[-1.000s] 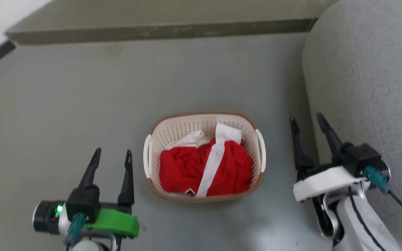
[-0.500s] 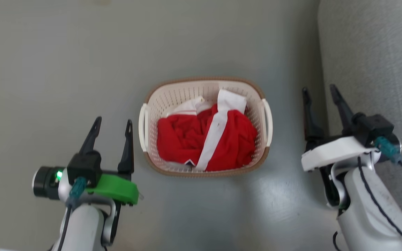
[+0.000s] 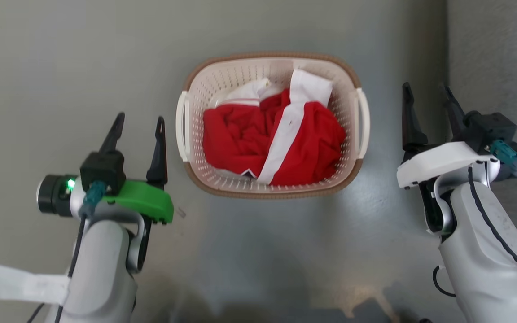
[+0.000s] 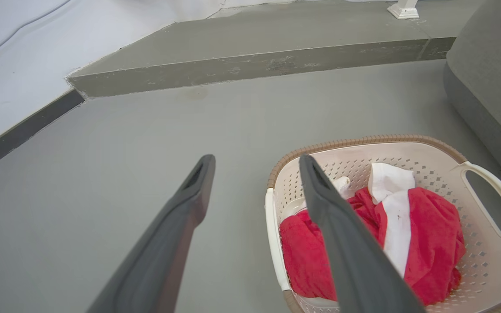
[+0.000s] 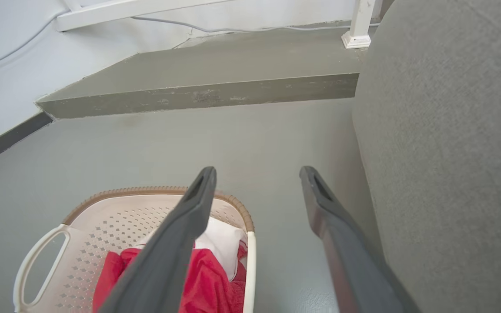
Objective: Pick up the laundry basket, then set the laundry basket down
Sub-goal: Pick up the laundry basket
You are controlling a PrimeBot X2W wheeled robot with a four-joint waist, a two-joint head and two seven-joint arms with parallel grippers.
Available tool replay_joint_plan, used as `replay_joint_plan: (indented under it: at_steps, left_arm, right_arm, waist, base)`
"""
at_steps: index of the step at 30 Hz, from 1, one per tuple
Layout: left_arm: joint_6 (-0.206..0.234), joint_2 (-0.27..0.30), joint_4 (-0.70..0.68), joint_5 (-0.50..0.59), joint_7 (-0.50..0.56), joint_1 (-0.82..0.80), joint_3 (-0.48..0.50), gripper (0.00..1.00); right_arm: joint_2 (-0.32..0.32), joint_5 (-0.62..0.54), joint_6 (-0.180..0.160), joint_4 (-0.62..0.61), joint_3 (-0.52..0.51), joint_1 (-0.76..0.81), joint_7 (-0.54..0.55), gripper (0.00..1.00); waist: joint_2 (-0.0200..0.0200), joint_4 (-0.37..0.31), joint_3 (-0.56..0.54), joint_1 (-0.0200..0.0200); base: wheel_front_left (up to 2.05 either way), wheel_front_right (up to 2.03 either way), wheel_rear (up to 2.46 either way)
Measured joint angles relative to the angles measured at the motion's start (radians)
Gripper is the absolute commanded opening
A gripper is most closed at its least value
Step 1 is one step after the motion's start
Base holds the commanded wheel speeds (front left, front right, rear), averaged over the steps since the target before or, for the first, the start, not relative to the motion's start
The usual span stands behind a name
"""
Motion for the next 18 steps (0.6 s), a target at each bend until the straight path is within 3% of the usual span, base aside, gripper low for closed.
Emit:
replay_joint_plan:
  at_steps: [18]
  left_arm:
    - [-0.025, -0.01, 0.163, -0.049, 0.0, -0.15, -0.021, 1.0]
  right_arm:
    - [0.002, 0.001, 0.01, 0.164, 0.027, -0.13, 0.0, 1.0]
  waist:
    - [0.0, 0.022, 0.158, 0.0]
  base:
    - [0.0, 0.0, 0.0]
